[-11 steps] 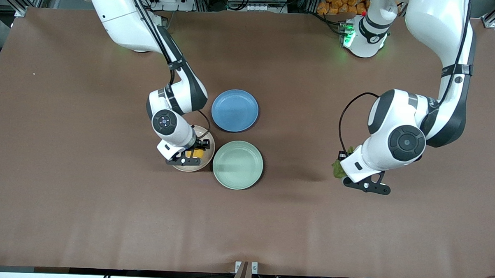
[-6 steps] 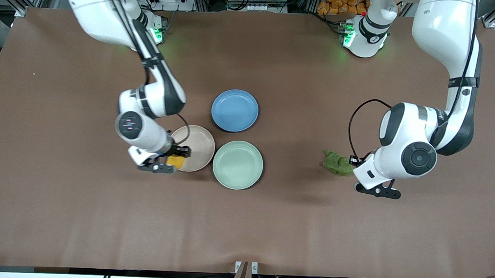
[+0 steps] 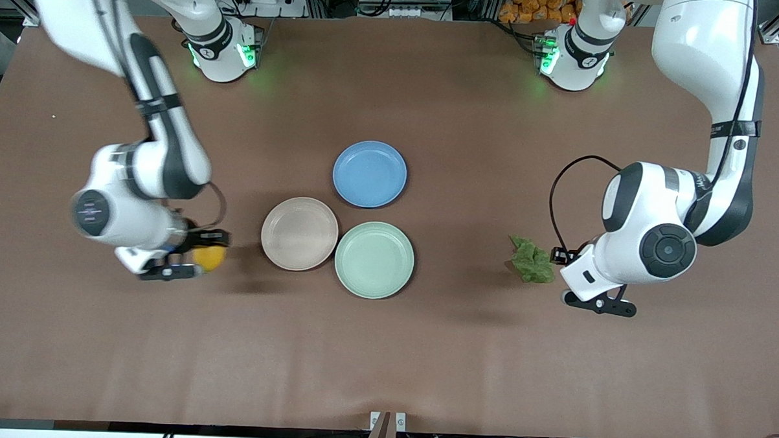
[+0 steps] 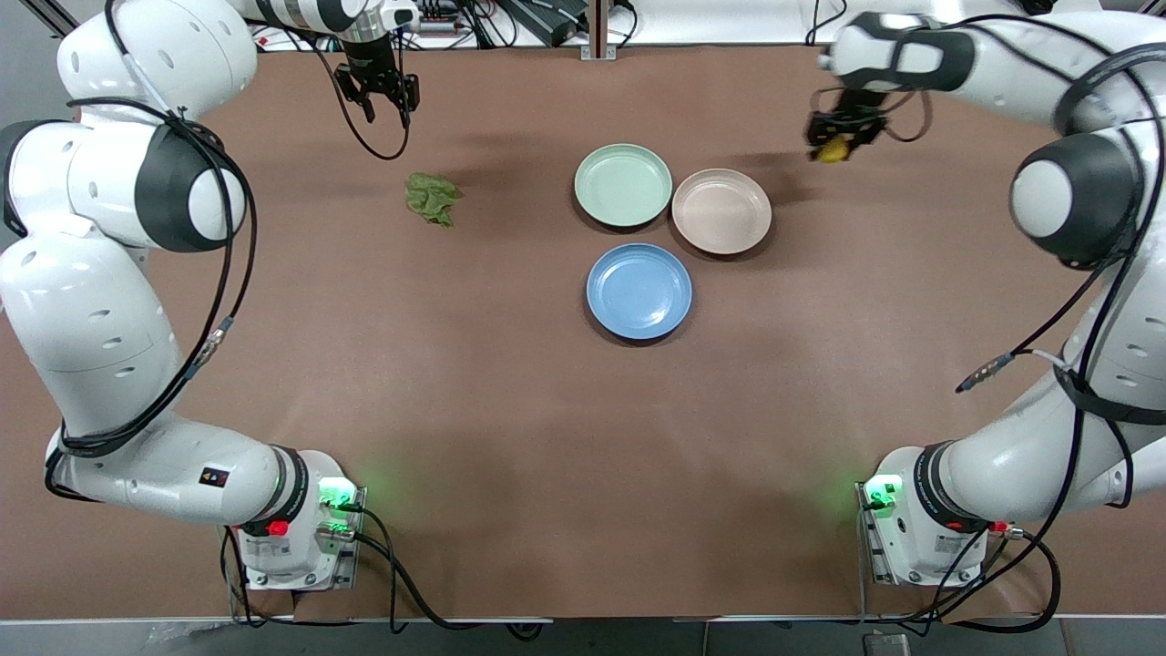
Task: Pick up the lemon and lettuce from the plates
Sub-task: 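Carry the lettuce and lemon off the plates and lower them onto the table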
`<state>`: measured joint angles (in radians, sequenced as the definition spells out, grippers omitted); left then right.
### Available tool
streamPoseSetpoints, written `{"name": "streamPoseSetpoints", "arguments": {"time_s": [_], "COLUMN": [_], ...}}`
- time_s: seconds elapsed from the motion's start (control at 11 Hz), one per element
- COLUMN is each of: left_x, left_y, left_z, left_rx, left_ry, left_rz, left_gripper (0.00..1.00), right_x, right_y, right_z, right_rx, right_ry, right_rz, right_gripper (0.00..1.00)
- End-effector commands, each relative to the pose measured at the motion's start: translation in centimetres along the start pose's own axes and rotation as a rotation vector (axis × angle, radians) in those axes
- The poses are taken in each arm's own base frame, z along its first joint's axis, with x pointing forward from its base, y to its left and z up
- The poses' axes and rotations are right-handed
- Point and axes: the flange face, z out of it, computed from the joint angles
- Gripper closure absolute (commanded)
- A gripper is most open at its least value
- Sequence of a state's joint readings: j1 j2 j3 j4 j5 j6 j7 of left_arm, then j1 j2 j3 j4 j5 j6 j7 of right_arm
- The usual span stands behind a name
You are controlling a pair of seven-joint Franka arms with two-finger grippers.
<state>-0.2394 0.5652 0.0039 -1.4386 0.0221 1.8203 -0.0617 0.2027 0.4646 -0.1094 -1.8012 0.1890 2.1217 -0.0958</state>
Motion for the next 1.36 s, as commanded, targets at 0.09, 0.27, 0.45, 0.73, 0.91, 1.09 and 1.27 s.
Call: {"name": "streamPoseSetpoints", "arguments": {"time_s": [0.09, 0.27, 0.45, 0.73, 0.91, 1.09, 1.27], "left_x": [-0.3, 0.0, -0.2, -1.7, -4.2, -7.5, -10.3], "left_y": [-2.7, -4.5, -5.2, -8.1, -8.8, -9.3, -10.9], "left_z": [-2.5, -3.8, -6.0, -10.1, -15.7, -20.2, -23.4], "left_rx": [0.021, 0.025, 0.025, 0.019, 0.015, 0.013, 0.012], "left_ry": [0.031, 0.058, 0.096, 0.157, 0.244, 0.264, 0.281], "left_rz": [-0.029, -0.056, -0.067, -0.111, -0.125, -0.133, -0.161], "left_gripper": [0.00, 0.00, 0.00, 0.00, 0.00, 0.00, 0.00], "right_x": [-2.2, -3.1, -3.3, -2.9, -3.0, -2.9, -3.0], "right_y": [15.7, 18.3, 18.6, 18.9, 19.5, 19.3, 19.6], "right_z": [-0.9, 0.5, 1.5, 2.4, 2.7, 3.0, 2.9], "right_rx": [0.005, -0.050, -0.057, -0.067, -0.069, -0.069, -0.068], "right_ry": [0.010, 0.026, 0.042, 0.056, 0.064, 0.059, 0.060], "right_rz": [-0.148, -0.131, -0.065, -0.062, -0.053, -0.057, -0.052], "right_gripper": [0.76, 0.76, 0.76, 0.46, 0.18, 0.07, 0.00]}}
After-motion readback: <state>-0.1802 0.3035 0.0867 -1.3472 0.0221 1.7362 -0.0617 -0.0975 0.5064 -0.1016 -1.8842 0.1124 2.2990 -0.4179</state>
